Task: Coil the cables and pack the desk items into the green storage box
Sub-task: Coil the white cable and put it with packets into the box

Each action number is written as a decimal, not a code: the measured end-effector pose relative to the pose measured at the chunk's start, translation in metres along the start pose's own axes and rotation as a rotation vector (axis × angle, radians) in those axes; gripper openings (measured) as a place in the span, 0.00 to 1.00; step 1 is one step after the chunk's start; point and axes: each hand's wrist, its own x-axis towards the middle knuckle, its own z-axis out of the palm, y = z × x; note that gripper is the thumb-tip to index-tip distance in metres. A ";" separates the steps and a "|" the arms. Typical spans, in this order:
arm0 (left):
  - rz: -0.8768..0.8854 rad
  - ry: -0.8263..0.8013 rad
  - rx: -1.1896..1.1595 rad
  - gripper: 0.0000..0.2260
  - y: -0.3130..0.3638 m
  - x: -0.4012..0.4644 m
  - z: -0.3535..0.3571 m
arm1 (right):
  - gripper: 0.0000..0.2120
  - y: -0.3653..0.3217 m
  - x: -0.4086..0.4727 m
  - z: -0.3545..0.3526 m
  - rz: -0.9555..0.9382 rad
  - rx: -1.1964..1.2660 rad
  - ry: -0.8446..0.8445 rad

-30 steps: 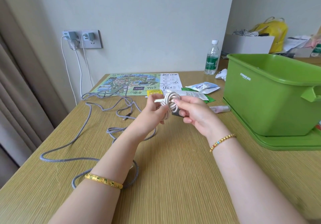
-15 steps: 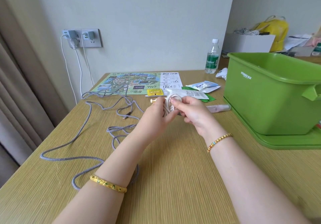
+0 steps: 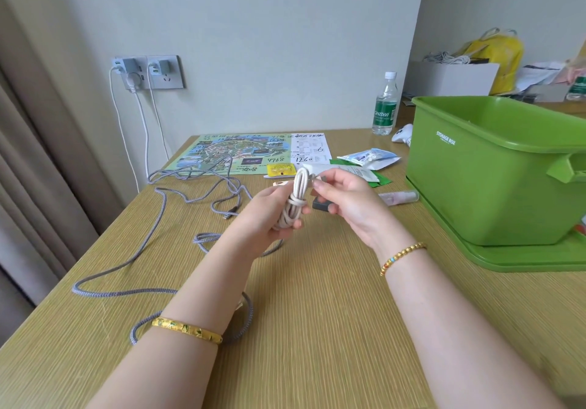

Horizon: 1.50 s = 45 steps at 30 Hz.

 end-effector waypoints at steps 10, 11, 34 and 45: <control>0.313 0.066 0.448 0.09 -0.007 -0.005 0.013 | 0.06 0.000 0.003 0.001 -0.116 -0.142 0.198; 0.317 0.092 0.445 0.07 -0.006 -0.005 0.013 | 0.05 0.000 0.003 0.002 -0.152 -0.162 0.200; -0.010 0.136 0.002 0.13 -0.011 0.008 0.007 | 0.08 0.006 0.000 0.018 -0.646 -0.817 0.269; 0.225 -0.049 0.196 0.07 -0.009 0.004 0.004 | 0.06 0.000 -0.003 0.008 -0.494 -0.510 0.335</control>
